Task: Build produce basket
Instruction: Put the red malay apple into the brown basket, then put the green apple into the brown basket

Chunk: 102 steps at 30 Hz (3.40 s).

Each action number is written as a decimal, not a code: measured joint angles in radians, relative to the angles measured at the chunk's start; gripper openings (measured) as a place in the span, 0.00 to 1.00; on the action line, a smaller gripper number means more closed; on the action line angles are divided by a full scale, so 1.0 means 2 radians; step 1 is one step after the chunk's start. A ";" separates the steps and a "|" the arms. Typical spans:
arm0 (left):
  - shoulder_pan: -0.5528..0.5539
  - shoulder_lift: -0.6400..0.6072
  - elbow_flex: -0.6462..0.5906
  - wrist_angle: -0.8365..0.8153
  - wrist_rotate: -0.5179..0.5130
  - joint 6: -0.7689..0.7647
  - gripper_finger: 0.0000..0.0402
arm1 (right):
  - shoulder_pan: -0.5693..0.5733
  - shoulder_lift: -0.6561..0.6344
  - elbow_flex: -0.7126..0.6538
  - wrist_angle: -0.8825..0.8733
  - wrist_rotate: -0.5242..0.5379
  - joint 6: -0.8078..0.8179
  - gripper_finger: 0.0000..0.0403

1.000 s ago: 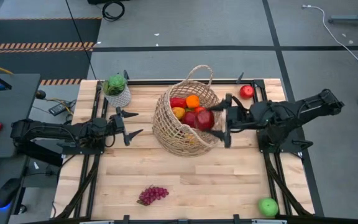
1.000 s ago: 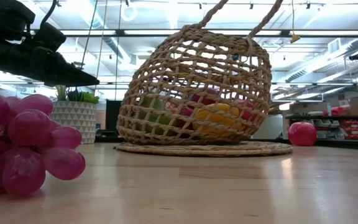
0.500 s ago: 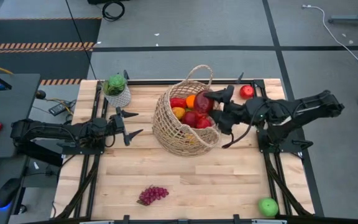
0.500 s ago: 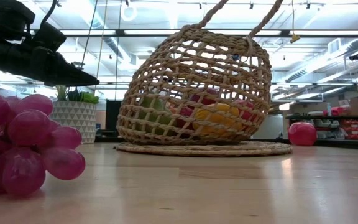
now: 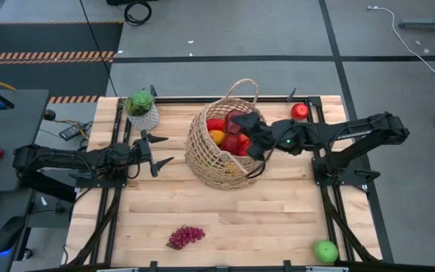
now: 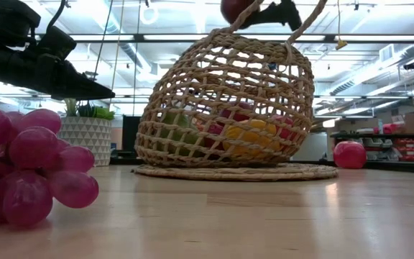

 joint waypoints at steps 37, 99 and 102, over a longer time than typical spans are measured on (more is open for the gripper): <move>0.000 0.000 0.000 0.000 0.000 0.000 0.97 | -0.155 0.164 0.000 -0.027 -0.134 0.315 0.93; 0.000 0.000 0.000 0.000 0.000 0.000 0.97 | 0.028 -0.147 0.000 -0.022 -0.312 0.726 0.99; 0.000 0.000 0.000 0.000 0.000 0.000 0.97 | 0.051 -0.150 0.000 -0.039 -0.359 0.775 0.99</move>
